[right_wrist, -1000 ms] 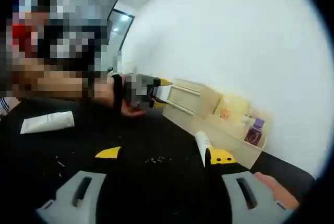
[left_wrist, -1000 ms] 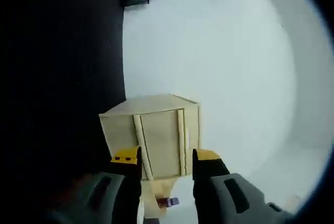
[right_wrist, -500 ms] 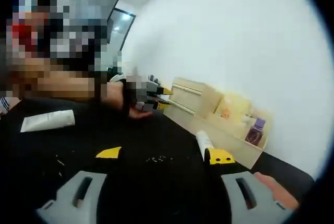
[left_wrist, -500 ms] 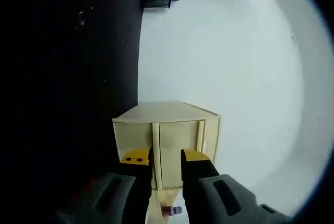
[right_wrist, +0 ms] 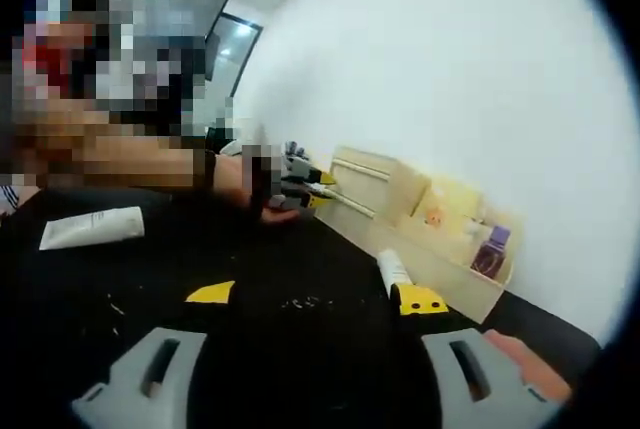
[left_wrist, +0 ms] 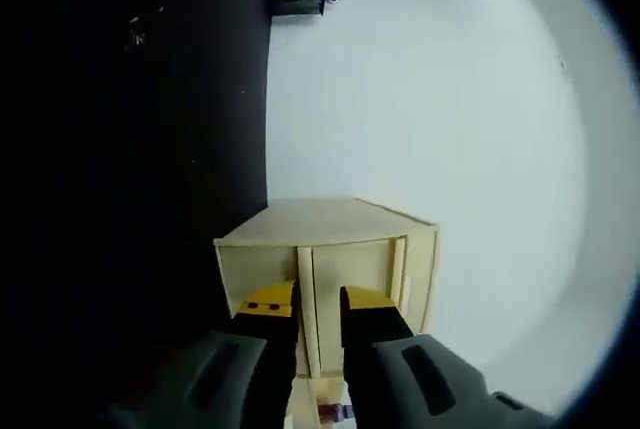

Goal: Open the drawer, pick up the cosmetic bottles from the table one by one, place them into the drawer, release the gripper, close the drawer, and move the gripper away

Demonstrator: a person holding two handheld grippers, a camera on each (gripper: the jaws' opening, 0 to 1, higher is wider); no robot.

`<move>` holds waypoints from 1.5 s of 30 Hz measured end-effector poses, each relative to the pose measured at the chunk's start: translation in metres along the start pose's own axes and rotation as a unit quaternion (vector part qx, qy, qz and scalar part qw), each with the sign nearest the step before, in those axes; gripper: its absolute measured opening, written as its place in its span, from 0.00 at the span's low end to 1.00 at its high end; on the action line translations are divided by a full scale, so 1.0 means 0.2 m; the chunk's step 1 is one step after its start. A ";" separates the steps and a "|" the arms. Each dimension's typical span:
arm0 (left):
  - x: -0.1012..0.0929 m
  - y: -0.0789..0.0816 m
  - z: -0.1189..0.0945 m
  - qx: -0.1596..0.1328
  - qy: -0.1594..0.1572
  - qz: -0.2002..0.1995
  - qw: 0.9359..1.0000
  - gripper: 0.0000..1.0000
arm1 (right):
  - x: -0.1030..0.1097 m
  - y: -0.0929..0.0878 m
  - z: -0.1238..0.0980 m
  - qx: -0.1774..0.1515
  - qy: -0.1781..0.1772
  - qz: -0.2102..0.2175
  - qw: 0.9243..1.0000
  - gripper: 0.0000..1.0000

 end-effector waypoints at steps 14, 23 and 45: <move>0.03 0.02 -0.02 -0.008 0.018 -0.042 0.999 0.08 | 0.01 -0.01 0.00 0.004 0.005 -0.004 1.000 0.53; 0.01 0.01 -0.13 -0.010 0.037 -0.031 0.999 0.08 | 0.01 -0.01 -0.01 0.005 0.005 -0.007 1.000 0.53; 0.03 0.01 -0.29 -0.017 0.061 -0.031 0.997 0.08 | 0.02 -0.01 -0.01 0.008 0.004 -0.017 1.000 0.51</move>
Point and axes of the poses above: the point that each gripper's makers call its tool centre point, and the gripper's own axes: z roughly forward along the fingers, x roughly to its left, y roughly out of its top, the point moved 2 cm from there along -z, roughly backward along the fingers, and after that the axes turned 12 degrees about -z, right-handed, at the moved point
